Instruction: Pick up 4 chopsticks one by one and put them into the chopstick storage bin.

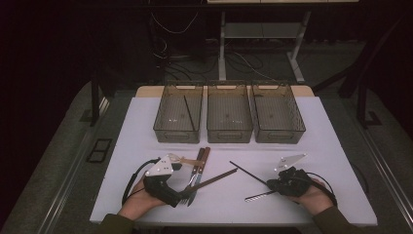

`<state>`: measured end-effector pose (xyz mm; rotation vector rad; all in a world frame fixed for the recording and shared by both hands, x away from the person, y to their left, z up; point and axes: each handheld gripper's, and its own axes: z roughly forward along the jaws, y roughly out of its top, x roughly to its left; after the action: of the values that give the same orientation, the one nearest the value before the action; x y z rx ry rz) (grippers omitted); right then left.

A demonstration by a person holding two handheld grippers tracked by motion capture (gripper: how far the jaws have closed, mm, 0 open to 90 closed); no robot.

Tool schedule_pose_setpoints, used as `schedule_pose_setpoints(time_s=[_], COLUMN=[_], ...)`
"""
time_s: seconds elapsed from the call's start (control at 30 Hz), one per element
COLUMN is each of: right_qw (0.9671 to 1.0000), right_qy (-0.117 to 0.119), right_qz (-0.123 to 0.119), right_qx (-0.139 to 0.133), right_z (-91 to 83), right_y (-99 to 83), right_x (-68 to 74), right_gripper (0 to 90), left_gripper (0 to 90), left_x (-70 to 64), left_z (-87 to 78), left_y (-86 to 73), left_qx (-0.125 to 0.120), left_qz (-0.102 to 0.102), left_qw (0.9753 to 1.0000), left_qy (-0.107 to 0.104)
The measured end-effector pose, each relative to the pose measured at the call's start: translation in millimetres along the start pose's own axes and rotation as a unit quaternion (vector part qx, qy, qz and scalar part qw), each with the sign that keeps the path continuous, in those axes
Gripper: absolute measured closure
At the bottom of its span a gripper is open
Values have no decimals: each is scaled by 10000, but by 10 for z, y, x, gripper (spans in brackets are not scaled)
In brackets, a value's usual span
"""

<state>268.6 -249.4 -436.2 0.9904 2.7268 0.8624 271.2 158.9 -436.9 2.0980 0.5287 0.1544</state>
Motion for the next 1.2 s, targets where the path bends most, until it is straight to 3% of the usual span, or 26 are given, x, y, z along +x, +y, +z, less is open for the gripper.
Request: schedule_pose_setpoints(time_s=[0.53,1.2], right_qw=[10000,9976], right_qy=[28,64], right_qz=[41,150], right_qx=[-86,-678], right_z=[-25,-214], right_y=[20,60], right_x=[-21,-59], right_gripper=[857,857], left_gripper=[0,0], left_x=[-3,-10], left_z=[2,3], left_y=[1,1], left_qx=[-6,14], left_qz=[0,-11], left_qw=[10000,10000], left_qy=[-13,-16])
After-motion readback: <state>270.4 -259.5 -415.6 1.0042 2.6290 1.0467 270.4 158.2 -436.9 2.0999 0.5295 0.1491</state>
